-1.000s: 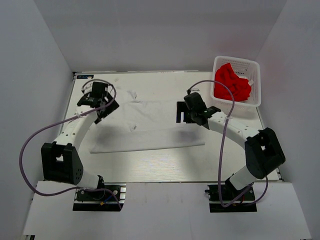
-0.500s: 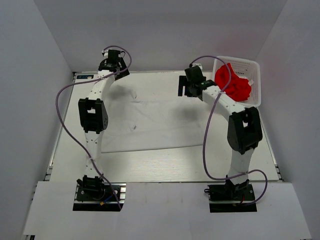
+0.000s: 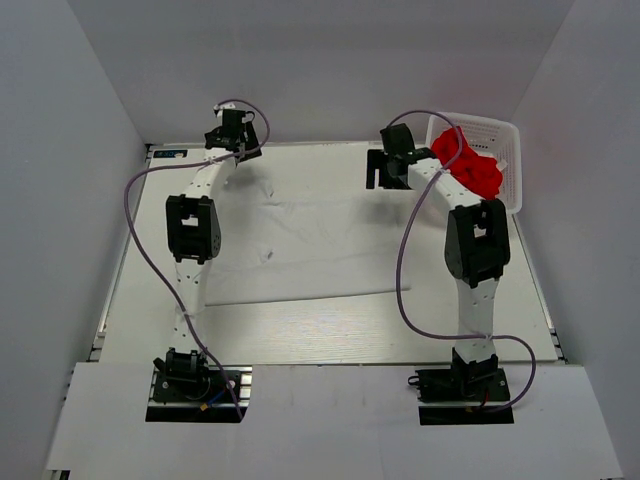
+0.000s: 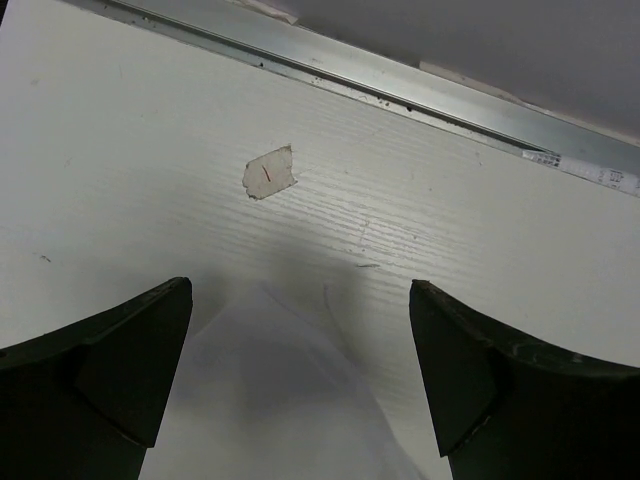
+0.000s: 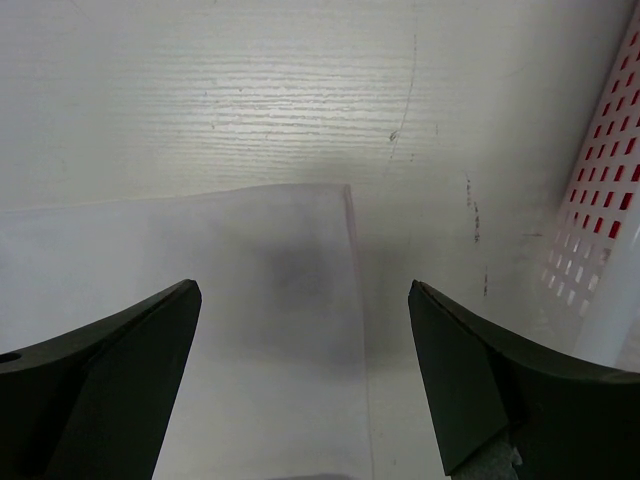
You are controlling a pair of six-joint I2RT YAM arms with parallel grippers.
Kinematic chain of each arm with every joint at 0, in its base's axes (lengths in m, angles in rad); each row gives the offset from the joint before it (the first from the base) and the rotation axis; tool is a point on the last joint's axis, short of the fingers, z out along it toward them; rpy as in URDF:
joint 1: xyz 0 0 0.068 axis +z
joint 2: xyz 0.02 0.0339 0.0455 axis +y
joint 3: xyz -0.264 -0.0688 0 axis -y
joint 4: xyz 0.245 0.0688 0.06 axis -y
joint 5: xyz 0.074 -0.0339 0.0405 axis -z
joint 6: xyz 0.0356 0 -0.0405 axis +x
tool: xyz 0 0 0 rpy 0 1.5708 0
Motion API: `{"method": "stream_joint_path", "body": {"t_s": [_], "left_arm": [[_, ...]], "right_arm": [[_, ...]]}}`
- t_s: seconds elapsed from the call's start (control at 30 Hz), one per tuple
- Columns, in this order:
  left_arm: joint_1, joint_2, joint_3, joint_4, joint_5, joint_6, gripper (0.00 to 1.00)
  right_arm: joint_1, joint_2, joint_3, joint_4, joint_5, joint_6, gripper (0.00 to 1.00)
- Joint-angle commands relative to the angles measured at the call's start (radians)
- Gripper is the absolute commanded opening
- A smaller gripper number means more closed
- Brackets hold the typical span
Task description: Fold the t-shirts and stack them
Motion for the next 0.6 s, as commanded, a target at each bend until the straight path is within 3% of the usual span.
{"method": "stream_joint_path", "body": {"t_s": [0.0, 0.17, 0.3, 0.37, 0.4, 0.43, 0.53, 0.57], "left_arm": [[0.005, 0.021, -0.013, 0.026, -0.028, 0.008, 1.00], [0.005, 0.055, -0.024, 0.035, -0.019, -0.011, 1.00], [0.005, 0.064, -0.042, 0.026, -0.007, -0.022, 0.85], [0.005, 0.064, -0.065, 0.026, -0.007, -0.022, 0.59], [0.005, 0.064, -0.065, 0.026, -0.007, -0.022, 0.59], [0.005, 0.064, -0.077, 0.026, -0.007, -0.022, 0.46], [0.005, 0.064, -0.078, 0.026, -0.016, -0.022, 0.26], [0.005, 0.051, -0.088, 0.035, -0.016, -0.022, 0.14]], "right_arm": [[-0.003, 0.013, 0.043, -0.011, -0.020, -0.033, 0.90], [-0.008, 0.035, 0.050, -0.001, -0.018, -0.023, 0.90], [-0.011, 0.070, 0.083, -0.013, 0.043, 0.013, 0.90], [-0.009, 0.096, 0.106, -0.013, 0.052, 0.024, 0.90], [-0.011, 0.101, 0.113, -0.013, 0.056, 0.029, 0.90], [-0.009, 0.110, 0.136, -0.013, 0.056, 0.032, 0.90], [-0.006, 0.144, 0.161, -0.008, 0.023, 0.044, 0.90], [-0.003, 0.165, 0.168, -0.001, 0.020, 0.052, 0.90]]}}
